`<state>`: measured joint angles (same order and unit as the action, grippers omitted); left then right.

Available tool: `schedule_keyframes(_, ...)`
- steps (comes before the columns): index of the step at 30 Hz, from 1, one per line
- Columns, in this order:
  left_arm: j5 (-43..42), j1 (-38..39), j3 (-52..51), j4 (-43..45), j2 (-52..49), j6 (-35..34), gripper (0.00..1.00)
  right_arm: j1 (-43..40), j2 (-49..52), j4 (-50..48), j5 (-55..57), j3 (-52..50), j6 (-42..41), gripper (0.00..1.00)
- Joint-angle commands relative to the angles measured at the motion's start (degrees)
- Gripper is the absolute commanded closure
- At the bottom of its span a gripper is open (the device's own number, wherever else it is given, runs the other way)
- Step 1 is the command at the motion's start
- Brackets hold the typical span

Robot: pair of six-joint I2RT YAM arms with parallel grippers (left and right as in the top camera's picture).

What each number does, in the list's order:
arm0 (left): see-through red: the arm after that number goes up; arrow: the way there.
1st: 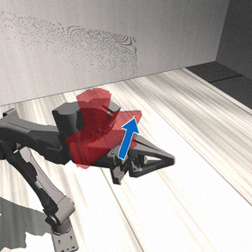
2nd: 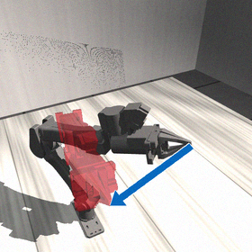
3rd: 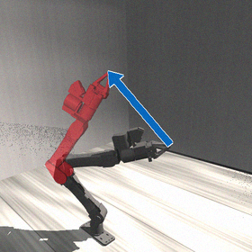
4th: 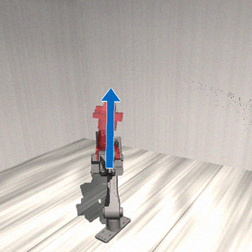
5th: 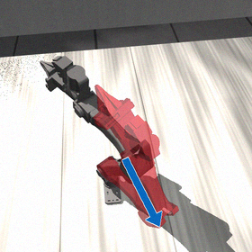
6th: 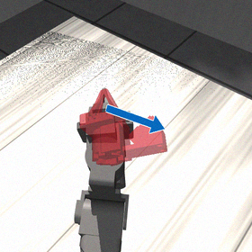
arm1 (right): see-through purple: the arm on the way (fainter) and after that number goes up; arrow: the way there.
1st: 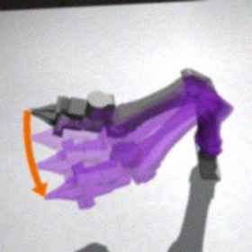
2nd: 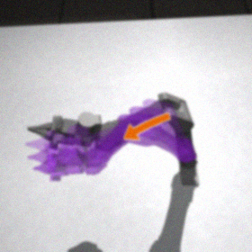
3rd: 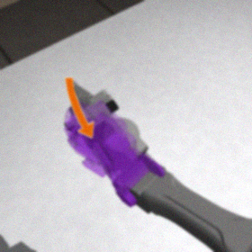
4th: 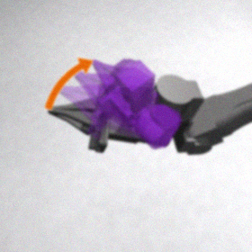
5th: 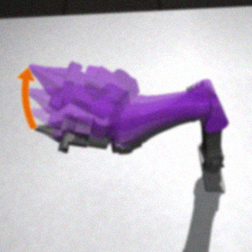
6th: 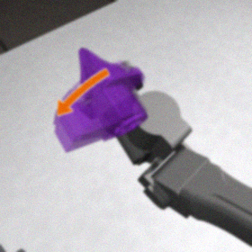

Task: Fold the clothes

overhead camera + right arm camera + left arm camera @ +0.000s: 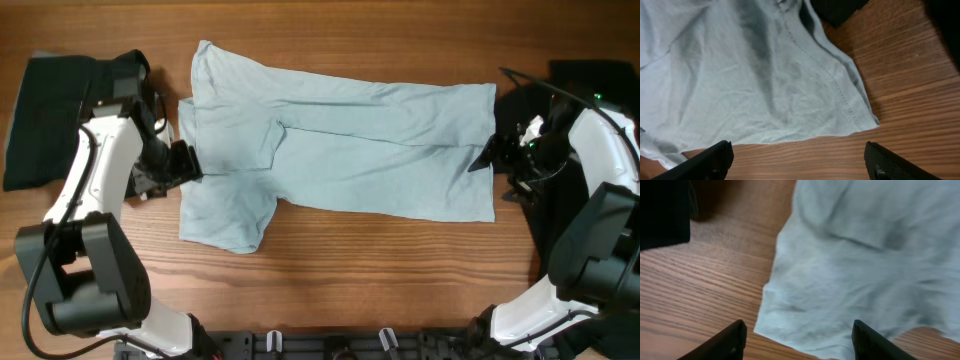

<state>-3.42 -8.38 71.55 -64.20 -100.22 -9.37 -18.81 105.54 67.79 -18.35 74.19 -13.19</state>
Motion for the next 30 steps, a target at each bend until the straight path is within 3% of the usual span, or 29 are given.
schedule_keyframes(1, 1.77, -2.14, -6.95, 2.16, -0.39, -0.11, 0.39, 0.46, 0.22, -0.83, 0.46, -1.07, -0.92, 0.11)
schedule_keyframes(5, 1.77, -3.15, -13.97, 6.51, -0.39, -0.11, 0.45, 0.46, 0.22, -0.96, 0.48, -1.07, -0.92, 0.11)
schedule_keyframes(10, 1.79, -3.15, -17.25, 9.77, -0.39, -0.09, 0.75, 0.46, 0.22, -1.16, 0.52, -1.07, -0.92, 0.12)
schedule_keyframes(11, 1.77, -3.15, -17.64, 10.73, -0.39, -0.09, 0.84, 0.46, 0.22, -1.16, 0.52, -1.05, -0.9, 0.13)
schedule_keyframes(13, 1.53, -3.15, -18.86, 12.57, -0.39, -0.09, 0.92, 0.44, 0.2, -1.16, 0.52, -1.03, -0.9, 0.14)
schedule_keyframes(15, 1.6, -3.15, -20.2, 13.05, -0.39, 0.0, 0.92, 0.44, 0.2, -1.16, 0.52, -1.03, -0.9, 0.14)
schedule_keyframes(17, 2.64, -3.15, -21.44, 13.2, -0.39, 2.03, 0.2, 0.46, 0.2, -1.16, 0.5, -1.03, -0.92, 0.15)
schedule_keyframes(18, 2.64, -3.15, -21.51, 13.53, -0.39, 2.03, 0.08, 0.46, 0.2, -1.16, 0.5, -1.03, -0.92, 0.15)
schedule_keyframes(19, 2.62, -3.15, -21.53, 13.9, -0.39, 2.01, 0.12, 0.46, 0.2, -1.18, 0.52, -1.03, -0.92, 0.14)
schedule_keyframes(20, 2.49, -3.15, -21.53, 14.29, -0.39, 1.97, 0.28, 0.46, 0.2, -1.18, 0.5, -1.03, -0.92, 0.15)
schedule_keyframes(21, 2.45, -3.15, -21.53, 14.56, -0.39, 1.97, 0.54, 0.46, 0.2, -1.18, 0.5, -1.03, -0.9, 0.15)
schedule_keyframes(22, 2.45, -3.15, -21.53, 14.53, -0.39, 1.99, 0.71, 0.46, 0.2, -1.18, 0.52, -1.03, -0.9, 0.15)
schedule_keyframes(23, 2.45, -3.15, -21.53, 14.51, -0.39, 1.99, 0.96, 0.46, 0.2, -1.16, 0.52, -1.03, -0.9, 0.15)
schedule_keyframes(26, 2.67, -3.28, -20.52, 11.41, -0.37, -0.37, 0.96, 0.46, 0.2, -1.07, 0.81, -1.03, -0.9, 0.14)
schedule_keyframes(30, 2.47, -5.86, -10.99, -1.27, -0.17, -0.81, 0.96, 0.46, 0.2, 0.57, 5.53, -1.07, -3.93, 0.11)
